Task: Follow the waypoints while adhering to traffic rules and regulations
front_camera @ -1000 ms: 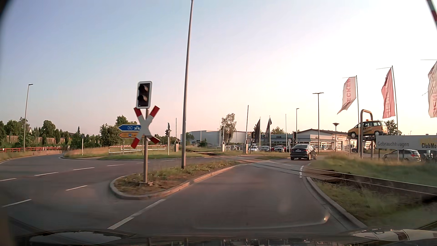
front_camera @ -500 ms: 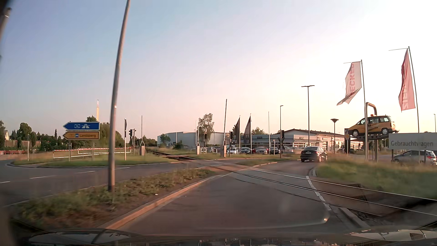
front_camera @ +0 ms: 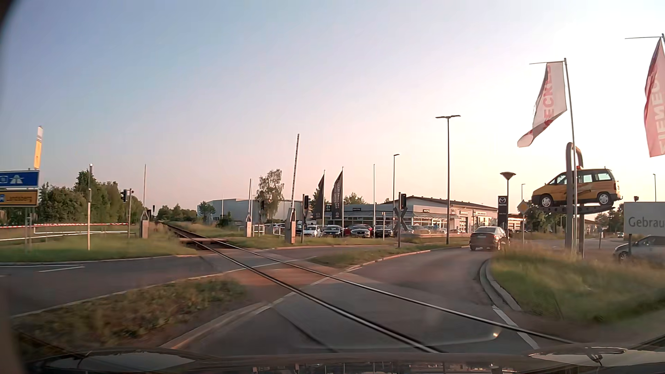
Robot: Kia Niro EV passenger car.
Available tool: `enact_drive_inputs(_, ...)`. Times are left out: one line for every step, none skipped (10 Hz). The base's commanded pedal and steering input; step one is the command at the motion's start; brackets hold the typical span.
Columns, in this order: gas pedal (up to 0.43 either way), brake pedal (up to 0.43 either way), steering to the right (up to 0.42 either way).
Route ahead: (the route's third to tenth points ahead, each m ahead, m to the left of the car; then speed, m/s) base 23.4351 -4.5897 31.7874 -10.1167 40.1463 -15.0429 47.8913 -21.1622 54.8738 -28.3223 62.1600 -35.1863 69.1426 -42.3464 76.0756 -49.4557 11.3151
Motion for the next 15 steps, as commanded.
enact_drive_inputs(0.110,0.018,0.098)
enact_drive_inputs(0.110,0.018,0.103)
enact_drive_inputs(0.110,0.018,0.106)
enact_drive_inputs(0.110,0.018,0.106)
enact_drive_inputs(0.110,0.018,0.105)
enact_drive_inputs(0.110,0.018,0.106)
enact_drive_inputs(0.110,0.018,0.106)
enact_drive_inputs(0.118,0.018,0.105)
enact_drive_inputs(0.130,0.018,0.104)
enact_drive_inputs(0.130,0.018,0.104)
enact_drive_inputs(0.130,0.006,0.106)
enact_drive_inputs(0.130,0.006,0.106)
enact_drive_inputs(0.138,0.018,0.106)
enact_drive_inputs(0.138,0.018,0.106)
enact_drive_inputs(0.157,0.006,0.106)
